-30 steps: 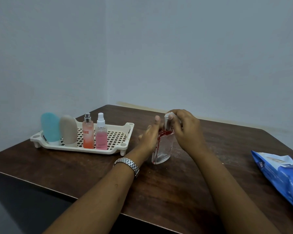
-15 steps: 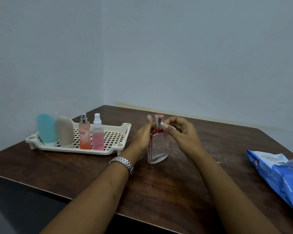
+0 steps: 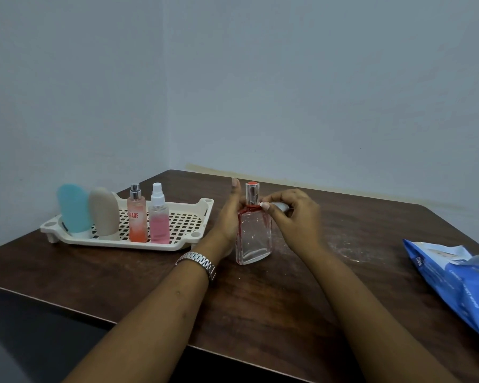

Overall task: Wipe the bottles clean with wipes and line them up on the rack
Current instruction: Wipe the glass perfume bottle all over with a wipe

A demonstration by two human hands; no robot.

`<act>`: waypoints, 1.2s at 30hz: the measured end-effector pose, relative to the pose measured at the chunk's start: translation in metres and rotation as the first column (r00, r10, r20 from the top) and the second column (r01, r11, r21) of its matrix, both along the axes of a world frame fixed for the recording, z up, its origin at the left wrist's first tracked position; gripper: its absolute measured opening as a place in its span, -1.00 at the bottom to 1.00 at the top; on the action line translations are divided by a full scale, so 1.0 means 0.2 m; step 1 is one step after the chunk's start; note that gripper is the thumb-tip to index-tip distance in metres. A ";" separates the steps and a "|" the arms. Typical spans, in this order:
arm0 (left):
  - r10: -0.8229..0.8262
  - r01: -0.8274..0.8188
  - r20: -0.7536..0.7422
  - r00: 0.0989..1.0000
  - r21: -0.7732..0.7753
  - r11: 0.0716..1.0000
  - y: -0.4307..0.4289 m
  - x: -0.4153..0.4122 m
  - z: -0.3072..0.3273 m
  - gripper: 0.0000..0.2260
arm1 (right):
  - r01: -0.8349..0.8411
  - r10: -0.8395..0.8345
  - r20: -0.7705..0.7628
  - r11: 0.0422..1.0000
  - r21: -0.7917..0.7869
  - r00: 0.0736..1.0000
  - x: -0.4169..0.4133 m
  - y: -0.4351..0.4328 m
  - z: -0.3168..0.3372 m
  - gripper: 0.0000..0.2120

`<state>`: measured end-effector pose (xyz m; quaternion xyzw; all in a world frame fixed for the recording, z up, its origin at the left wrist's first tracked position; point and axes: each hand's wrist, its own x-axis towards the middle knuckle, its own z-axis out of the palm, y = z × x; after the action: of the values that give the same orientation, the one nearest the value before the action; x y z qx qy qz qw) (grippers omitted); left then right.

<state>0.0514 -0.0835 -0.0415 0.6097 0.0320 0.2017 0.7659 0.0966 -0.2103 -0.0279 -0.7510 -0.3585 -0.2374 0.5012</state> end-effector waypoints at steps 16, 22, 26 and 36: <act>-0.065 0.065 0.001 0.998 -0.158 0.985 0.03 0.01 -0.01 -0.34 | 0.020 -0.013 0.128 0.998 -0.056 0.992 -0.04 0.02 0.00 -0.90; -0.107 0.106 0.006 0.994 -0.188 0.977 0.02 0.01 -0.01 -0.31 | 0.105 -0.103 0.052 0.994 -0.036 0.993 -0.04 0.01 -0.01 -0.90; -0.120 0.119 0.006 0.993 -0.207 0.971 0.03 0.01 -0.01 -0.29 | 0.092 -0.090 0.052 0.995 -0.041 0.995 -0.05 0.02 -0.01 -0.91; -0.144 0.141 0.008 0.990 -0.244 0.959 0.03 0.00 0.00 -0.24 | 0.118 -0.115 -0.073 0.993 0.033 0.991 -0.05 0.04 -0.02 -0.94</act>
<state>0.0523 -0.0778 -0.0411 0.5125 0.0166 0.1375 0.8474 0.0864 -0.2031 -0.0327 -0.7692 -0.2915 -0.2459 0.5127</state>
